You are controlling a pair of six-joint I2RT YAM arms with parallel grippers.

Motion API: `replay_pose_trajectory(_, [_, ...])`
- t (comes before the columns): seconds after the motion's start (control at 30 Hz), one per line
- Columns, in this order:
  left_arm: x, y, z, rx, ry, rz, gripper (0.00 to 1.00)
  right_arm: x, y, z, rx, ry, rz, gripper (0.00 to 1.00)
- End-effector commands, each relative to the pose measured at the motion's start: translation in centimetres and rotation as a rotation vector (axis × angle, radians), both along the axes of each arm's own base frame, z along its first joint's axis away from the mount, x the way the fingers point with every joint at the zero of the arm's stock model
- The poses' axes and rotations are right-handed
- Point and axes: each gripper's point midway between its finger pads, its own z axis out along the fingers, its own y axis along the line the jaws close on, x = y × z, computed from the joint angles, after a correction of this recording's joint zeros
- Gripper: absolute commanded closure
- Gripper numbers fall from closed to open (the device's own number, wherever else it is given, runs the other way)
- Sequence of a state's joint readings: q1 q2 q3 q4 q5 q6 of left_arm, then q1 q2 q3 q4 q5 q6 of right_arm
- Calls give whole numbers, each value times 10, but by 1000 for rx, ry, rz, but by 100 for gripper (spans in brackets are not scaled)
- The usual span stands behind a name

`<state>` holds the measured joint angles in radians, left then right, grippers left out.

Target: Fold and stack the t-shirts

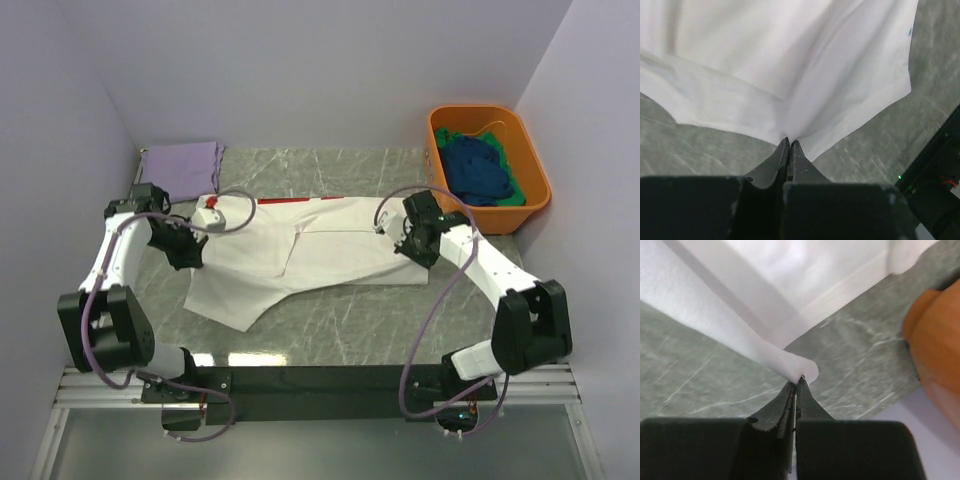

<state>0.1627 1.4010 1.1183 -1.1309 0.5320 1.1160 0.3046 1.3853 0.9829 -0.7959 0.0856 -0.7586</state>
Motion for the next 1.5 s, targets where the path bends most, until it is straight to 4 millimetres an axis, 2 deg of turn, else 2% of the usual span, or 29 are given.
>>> replay_pose_trajectory(0.0, [36,-6,24,-87,-45,40,99,39,-4,17,-16,-58,1,100])
replay_pose_trajectory(0.03, [45,-6,27,-103,-54,50,99,53,-4,20,-26,-67,-7,100])
replay_pose_trajectory(0.07, [53,-5,21,-114,-30,62,99,60,-6,21,-32,-69,-13,100])
replay_pose_trajectory(0.13, [76,-3,30,-129,-56,91,99,82,-8,22,-47,-79,-19,100])
replay_pose_trajectory(0.17, [84,-2,22,-144,-18,122,99,90,-9,21,-57,-87,-21,100])
replay_pose_trajectory(0.23, [109,0,26,-155,-52,151,99,108,-10,14,-78,-81,-25,100])
replay_pose_trajectory(0.27, [118,2,14,-165,-13,197,99,115,-10,11,-90,-82,-28,100])
replay_pose_trajectory(0.3, [128,4,13,-163,-20,212,99,121,-10,7,-99,-79,-29,100])
replay_pose_trajectory(0.33, [136,6,1,-164,2,221,99,129,-10,-4,-112,-57,-31,100])
replay_pose_trajectory(0.43, [154,13,-13,-145,19,286,99,144,-12,-23,-152,-35,-49,100])
replay_pose_trajectory(0.5, [164,20,-31,-128,51,344,99,152,-14,-30,-175,-39,-74,100])
replay_pose_trajectory(0.53, [167,22,-37,-122,59,364,90,157,-14,-37,-185,-32,-82,93])
replay_pose_trajectory(0.6, [174,25,-45,-120,73,419,82,160,-17,-40,-211,-33,-114,75])
replay_pose_trajectory(0.63, [174,25,-46,-120,80,426,77,161,-20,-38,-224,-38,-127,58])
replay_pose_trajectory(0.67, [175,25,-43,-127,80,446,75,162,-21,-35,-227,-50,-135,52])
replay_pose_trajectory(0.7, [173,25,-43,-129,78,452,73,163,-20,-30,-218,-67,-145,42])
replay_pose_trajectory(0.73, [170,23,-33,-142,62,451,71,164,-18,-18,-200,-89,-149,40])
replay_pose_trajectory(0.77, [164,23,-33,-145,68,454,70,163,-14,-11,-183,-96,-149,40])
replay_pose_trajectory(0.8, [162,24,-28,-150,51,460,67,157,-12,-6,-164,-82,-163,40])
replay_pose_trajectory(0.83, [160,27,-15,-147,11,471,66,155,-4,8,-106,-91,-157,40])
replay_pose_trajectory(0.87, [150,30,-19,-146,23,493,66,146,-2,11,-89,-67,-163,40])
replay_pose_trajectory(0.93, [145,34,-6,-129,-30,491,65,129,13,16,-23,-33,-128,43])
replay_pose_trajectory(0.97, [136,33,-12,-124,-14,493,65,119,15,15,-12,-6,-124,44])
replay_pose_trajectory(1.03, [133,32,-11,-122,-35,488,66,99,23,4,5,52,-100,55])
replay_pose_trajectory(1.1, [129,28,-21,-107,-13,497,67,88,29,-8,14,96,-100,62])
replay_pose_trajectory(1.13, [131,26,-27,-102,-7,499,68,82,32,-19,15,129,-99,70])
replay_pose_trajectory(1.2, [129,24,-40,-84,27,524,69,81,39,-29,34,151,-121,74])
replay_pose_trajectory(1.3, [126,26,-65,-39,92,557,71,83,43,-53,34,204,-162,76])
replay_pose_trajectory(1.47, [106,36,-98,42,177,596,73,80,42,-74,5,254,-200,76])
